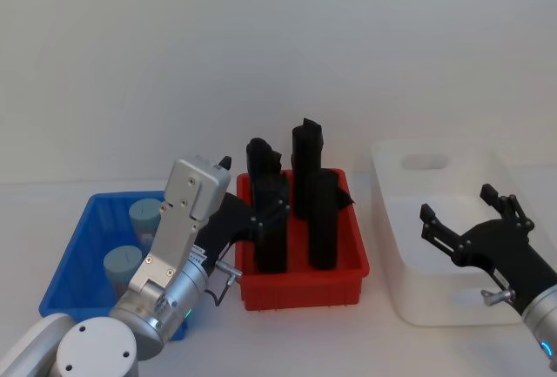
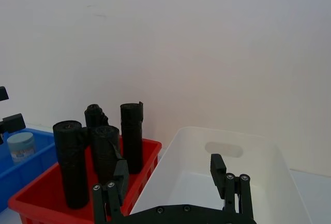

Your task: Pick the cotton swabs from the blue box and place them into the white box.

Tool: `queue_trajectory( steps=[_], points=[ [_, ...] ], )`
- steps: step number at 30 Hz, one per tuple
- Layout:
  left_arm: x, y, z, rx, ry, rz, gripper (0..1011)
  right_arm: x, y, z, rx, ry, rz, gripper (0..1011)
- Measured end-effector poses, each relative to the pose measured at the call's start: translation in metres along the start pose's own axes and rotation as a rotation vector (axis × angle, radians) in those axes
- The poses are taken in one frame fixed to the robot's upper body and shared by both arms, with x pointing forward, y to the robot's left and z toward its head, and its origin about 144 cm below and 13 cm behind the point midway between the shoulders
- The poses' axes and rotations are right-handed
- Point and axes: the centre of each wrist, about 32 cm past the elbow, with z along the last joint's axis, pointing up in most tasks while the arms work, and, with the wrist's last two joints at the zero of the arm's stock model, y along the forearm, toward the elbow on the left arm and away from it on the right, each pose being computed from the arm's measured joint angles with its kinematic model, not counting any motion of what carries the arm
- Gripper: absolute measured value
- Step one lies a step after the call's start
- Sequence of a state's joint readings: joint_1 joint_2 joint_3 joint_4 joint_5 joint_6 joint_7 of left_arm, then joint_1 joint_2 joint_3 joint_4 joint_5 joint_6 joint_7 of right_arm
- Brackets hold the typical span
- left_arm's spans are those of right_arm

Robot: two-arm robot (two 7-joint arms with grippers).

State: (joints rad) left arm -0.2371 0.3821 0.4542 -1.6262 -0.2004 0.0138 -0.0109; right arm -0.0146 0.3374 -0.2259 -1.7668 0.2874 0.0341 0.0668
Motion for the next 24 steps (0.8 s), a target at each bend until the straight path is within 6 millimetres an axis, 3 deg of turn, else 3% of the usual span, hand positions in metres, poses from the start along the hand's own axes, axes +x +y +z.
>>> queue_trajectory(
  steps=[24],
  points=[
    [0.0000,0.0000,0.0000,0.000,0.000,0.000,1003,0.0000,0.0000,0.0000,0.000,0.000,0.000,1001]
  ],
)
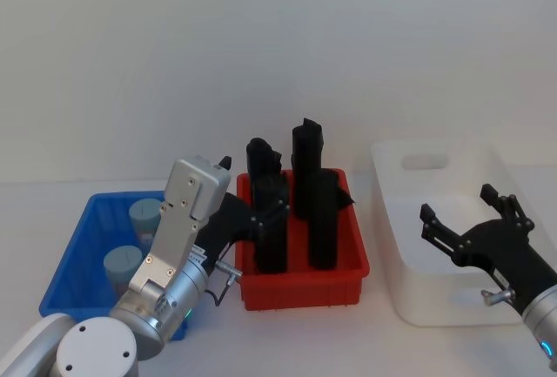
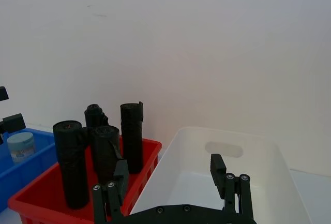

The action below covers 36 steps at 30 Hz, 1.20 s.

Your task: Pick the cotton swabs from the blue box and place them into the white box.

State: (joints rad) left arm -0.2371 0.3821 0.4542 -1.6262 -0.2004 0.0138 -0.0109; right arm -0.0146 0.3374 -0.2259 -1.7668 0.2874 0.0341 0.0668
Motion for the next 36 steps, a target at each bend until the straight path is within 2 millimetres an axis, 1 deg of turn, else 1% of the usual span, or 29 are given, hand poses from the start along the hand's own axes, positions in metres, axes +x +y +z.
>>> queue_trajectory(
  steps=[36],
  points=[
    [0.0000,0.0000,0.0000,0.000,0.000,0.000,1003,0.0000,0.0000,0.0000,0.000,0.000,0.000,1001]
  ],
)
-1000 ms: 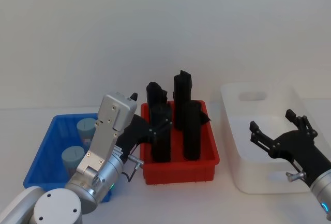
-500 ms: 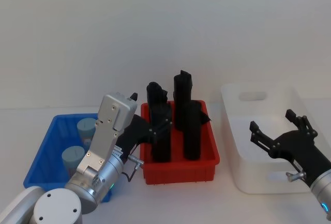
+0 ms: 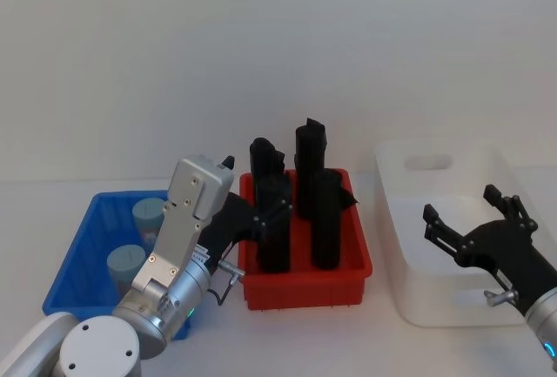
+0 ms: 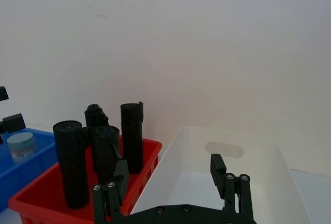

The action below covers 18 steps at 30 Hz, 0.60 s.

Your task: Pick the cotton swabs from the blue box and place them into the white box.

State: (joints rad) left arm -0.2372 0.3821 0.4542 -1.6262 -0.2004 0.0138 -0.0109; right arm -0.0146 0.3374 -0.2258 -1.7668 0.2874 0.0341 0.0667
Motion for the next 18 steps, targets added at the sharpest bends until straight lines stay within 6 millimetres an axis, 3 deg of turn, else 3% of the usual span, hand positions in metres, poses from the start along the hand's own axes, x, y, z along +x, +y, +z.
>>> queue_trajectory(
  steps=[18],
  points=[
    [0.0000,0.0000,0.0000,0.000,0.000,0.000,1003,0.0000,0.0000,0.0000,0.000,0.000,0.000,1001]
  ],
)
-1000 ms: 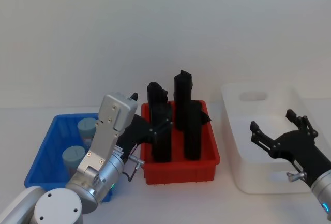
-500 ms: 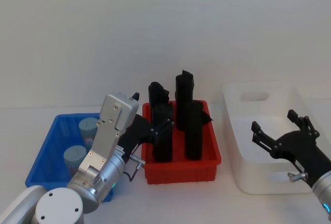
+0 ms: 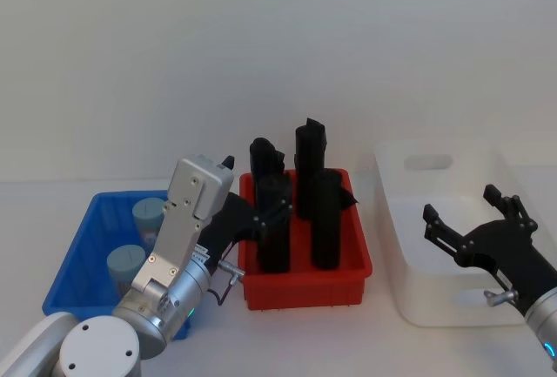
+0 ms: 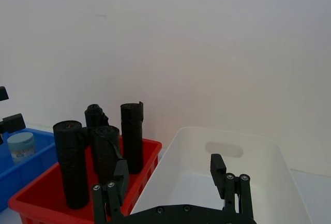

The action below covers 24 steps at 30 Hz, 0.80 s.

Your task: Pick the cotton swabs from the blue box and place them into the white box.

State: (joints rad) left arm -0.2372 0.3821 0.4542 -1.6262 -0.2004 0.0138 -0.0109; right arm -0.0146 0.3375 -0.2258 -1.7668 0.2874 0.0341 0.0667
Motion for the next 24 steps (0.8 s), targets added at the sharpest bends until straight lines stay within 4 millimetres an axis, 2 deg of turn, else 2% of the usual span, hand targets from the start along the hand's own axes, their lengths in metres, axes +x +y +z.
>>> queue_trajectory(
  steps=[12,24],
  points=[
    [0.000,0.000,0.000,0.000,0.000,0.000,1003,-0.001,0.002,0.001,-0.004,0.000,0.003,1001],
    [0.000,0.000,0.000,0.000,0.000,0.000,1003,-0.004,0.030,0.013,-0.090,0.005,0.081,1001]
  ],
)
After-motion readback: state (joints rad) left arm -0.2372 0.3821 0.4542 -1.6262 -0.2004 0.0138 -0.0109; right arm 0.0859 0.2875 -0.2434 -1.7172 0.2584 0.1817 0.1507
